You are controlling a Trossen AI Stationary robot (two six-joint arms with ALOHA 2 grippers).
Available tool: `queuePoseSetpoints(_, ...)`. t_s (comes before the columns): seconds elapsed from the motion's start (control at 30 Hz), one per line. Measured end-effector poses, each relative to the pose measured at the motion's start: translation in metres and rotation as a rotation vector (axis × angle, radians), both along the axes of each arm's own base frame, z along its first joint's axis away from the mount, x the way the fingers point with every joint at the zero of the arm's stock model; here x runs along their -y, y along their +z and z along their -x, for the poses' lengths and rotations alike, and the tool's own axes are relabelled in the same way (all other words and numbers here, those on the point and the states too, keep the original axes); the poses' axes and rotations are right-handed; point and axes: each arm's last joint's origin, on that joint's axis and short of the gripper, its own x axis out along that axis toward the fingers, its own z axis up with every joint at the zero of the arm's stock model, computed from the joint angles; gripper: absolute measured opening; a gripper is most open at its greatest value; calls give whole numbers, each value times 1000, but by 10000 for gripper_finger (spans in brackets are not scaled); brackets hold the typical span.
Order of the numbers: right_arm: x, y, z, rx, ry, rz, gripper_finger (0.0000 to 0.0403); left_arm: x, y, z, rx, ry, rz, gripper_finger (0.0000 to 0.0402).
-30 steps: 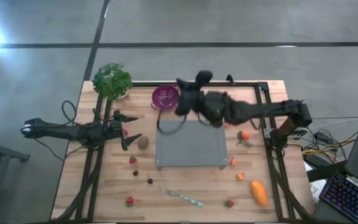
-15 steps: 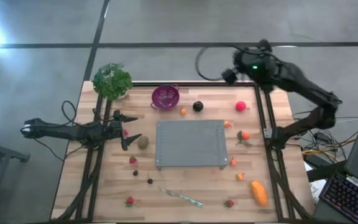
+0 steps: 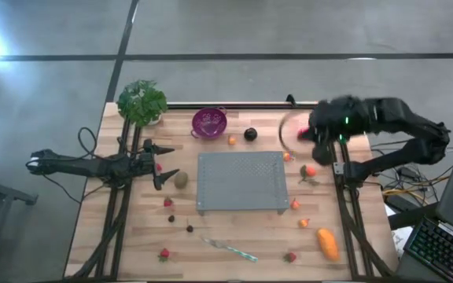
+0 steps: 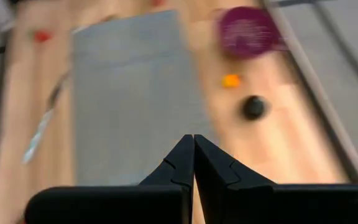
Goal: Pick & Place Fruit
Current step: Put the purple strainer bowl on the shelf
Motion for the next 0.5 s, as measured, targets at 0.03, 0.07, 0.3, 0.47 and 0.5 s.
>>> queuePoseSetpoints(0.03,-8,-3,-1,1,36,-10,9,0,0,0,0,0,0,390)
queuePoseSetpoints(0.07,-16,-6,-2,2,71,-23,9,0,0,0,0,0,0,390)
queuePoseSetpoints(0.3,-68,-25,4,-44,198,-50,9,0,0,0,0,0,0,390)
queuePoseSetpoints(0.47,-97,-41,12,-71,190,-63,9,0,0,0,0,0,0,390)
queuePoseSetpoints(0.5,-102,-45,13,-79,187,-76,9,0,0,0,0,0,0,390)
